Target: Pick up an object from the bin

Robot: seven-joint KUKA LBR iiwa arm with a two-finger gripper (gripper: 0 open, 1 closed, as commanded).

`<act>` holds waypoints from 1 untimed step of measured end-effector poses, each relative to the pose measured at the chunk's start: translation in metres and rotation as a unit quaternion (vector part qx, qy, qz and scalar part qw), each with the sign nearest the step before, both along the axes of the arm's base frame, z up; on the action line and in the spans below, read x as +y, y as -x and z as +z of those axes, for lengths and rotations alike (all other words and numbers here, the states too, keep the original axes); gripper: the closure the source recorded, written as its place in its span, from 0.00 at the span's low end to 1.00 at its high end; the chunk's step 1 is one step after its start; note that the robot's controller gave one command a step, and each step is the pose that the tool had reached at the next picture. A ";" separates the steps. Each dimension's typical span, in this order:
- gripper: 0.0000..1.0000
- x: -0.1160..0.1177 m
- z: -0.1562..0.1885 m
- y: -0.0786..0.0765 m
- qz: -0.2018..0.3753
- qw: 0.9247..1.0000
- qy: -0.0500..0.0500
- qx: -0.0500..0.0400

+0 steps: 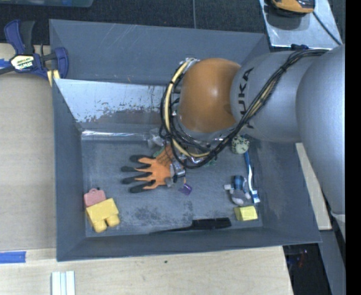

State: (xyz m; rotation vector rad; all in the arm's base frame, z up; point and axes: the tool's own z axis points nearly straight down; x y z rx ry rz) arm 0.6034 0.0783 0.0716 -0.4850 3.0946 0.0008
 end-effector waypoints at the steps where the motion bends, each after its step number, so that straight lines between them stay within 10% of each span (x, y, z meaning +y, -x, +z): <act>1: 0.00 0.004 0.001 -0.004 -0.056 0.998 -0.001 -0.002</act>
Offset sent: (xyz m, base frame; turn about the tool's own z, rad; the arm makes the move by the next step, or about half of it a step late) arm 0.0002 -0.0033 0.0001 -0.0479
